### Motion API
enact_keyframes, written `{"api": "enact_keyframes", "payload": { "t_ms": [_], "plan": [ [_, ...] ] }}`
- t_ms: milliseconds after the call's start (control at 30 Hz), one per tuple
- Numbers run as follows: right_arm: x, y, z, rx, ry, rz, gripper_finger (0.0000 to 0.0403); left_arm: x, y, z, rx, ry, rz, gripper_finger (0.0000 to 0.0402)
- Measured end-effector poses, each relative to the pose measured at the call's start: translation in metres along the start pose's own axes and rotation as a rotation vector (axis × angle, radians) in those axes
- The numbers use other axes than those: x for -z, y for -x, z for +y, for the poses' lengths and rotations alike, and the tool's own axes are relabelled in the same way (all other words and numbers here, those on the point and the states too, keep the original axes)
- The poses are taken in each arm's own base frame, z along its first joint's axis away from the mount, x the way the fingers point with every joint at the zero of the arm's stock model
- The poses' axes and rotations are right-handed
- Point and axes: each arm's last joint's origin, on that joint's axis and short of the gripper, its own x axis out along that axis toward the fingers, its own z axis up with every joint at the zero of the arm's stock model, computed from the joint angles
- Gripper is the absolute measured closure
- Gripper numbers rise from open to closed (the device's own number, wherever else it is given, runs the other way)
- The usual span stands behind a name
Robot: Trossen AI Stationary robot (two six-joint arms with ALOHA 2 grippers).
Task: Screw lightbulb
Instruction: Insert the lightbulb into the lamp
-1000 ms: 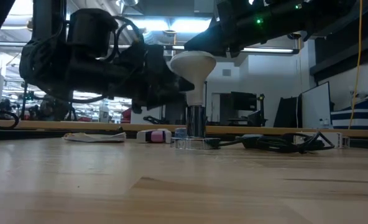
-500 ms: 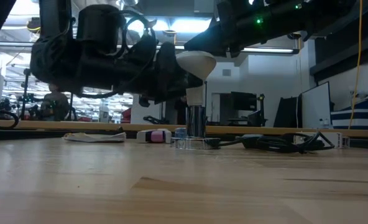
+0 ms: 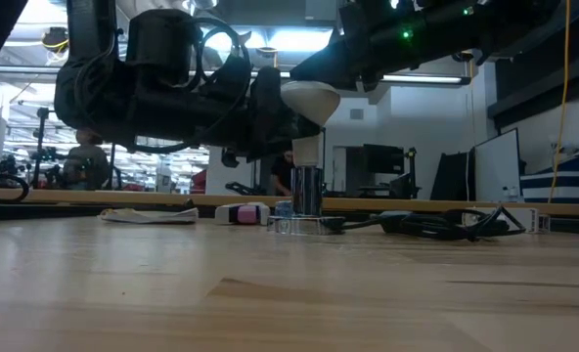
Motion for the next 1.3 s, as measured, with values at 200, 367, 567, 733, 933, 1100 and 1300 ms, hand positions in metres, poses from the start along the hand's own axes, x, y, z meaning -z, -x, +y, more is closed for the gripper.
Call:
{"api": "enact_keyframes", "payload": {
  "t_ms": [200,367,567,733,933,1100,1300],
  "plan": [
    [0.0,0.0,-0.0003,0.015,-0.004,0.0,0.0236,0.0008,0.0013,-0.0019,-0.003,-0.023,0.004,0.0228],
    [-0.0005,0.0001,-0.0005,0.018,-0.005,-0.003,0.0236,0.001,0.0018,-0.0029,0.001,-0.033,0.005,0.0233],
    [-0.0037,0.0002,-0.0007,0.022,-0.007,-0.039,0.0236,0.0014,0.002,-0.0028,0.001,-0.029,0.007,0.0231],
    [-0.0068,0.0003,-0.0009,0.026,0.001,-0.077,0.0236,0.0017,0.0021,-0.0029,0.001,-0.026,0.01,0.023],
    [-0.0075,0.0003,-0.001,0.027,0.021,-0.083,0.0236,0.0018,0.0021,-0.0029,0.002,-0.027,0.011,0.0229],
    [-0.0079,0.0004,-0.0012,0.036,0.019,-0.085,0.0236,0.0019,0.002,-0.0029,0.003,-0.028,0.012,0.0229],
    [-0.0074,0.0005,-0.0014,0.044,-0.01,-0.072,0.0236,0.0019,0.002,-0.003,0.004,-0.03,0.013,0.0229]
  ]
}}
